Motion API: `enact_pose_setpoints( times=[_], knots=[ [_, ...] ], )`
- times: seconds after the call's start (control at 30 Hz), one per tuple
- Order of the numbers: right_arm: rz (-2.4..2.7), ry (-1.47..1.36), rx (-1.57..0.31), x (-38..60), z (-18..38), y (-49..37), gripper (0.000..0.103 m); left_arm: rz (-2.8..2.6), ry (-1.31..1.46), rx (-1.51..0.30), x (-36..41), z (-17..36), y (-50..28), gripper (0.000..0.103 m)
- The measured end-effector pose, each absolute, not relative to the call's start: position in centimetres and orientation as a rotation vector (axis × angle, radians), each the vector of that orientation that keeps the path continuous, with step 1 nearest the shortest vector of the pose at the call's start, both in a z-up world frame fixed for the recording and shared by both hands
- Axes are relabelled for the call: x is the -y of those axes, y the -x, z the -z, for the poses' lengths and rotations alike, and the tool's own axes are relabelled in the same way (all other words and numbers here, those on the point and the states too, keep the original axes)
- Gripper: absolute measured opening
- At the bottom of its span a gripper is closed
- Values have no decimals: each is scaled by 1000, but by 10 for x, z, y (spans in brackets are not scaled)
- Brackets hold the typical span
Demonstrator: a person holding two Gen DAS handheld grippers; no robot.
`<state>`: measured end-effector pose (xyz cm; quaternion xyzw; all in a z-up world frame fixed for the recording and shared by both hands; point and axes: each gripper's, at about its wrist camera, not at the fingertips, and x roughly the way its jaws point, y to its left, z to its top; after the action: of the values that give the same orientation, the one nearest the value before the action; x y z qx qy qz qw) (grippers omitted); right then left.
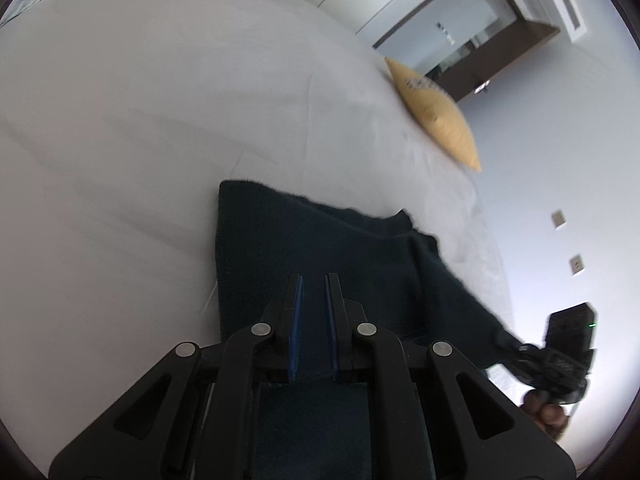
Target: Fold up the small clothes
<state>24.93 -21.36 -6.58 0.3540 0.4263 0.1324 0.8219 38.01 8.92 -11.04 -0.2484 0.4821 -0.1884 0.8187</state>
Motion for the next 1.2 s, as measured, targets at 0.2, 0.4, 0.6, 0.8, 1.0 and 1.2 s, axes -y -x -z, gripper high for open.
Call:
enact_pose_setpoints(
  times=[0.2,0.4,0.6,0.8,1.0,1.2],
  knots=[
    [-207,-729,-931,229,67,-243,9,379,470,-1133,-82,167,-394,10],
    [-69,-828,-914,266,80,-227,9,395,441,-1144,-84,169,-399,10],
    [-207,-1116,-697,311,67,-218,9,396,422,-1154,-82,166,-399,10],
    [113,-458,-791,273,32,-213,40,378,381,-1153,-74,165,-400,10],
    [-106,314,-780,117,64,-177,59,372,357,-1155,-76,165,-398,10],
    [-157,770,-776,62,123,-152,58,378,365,-1153,-79,166,-397,10]
  ],
)
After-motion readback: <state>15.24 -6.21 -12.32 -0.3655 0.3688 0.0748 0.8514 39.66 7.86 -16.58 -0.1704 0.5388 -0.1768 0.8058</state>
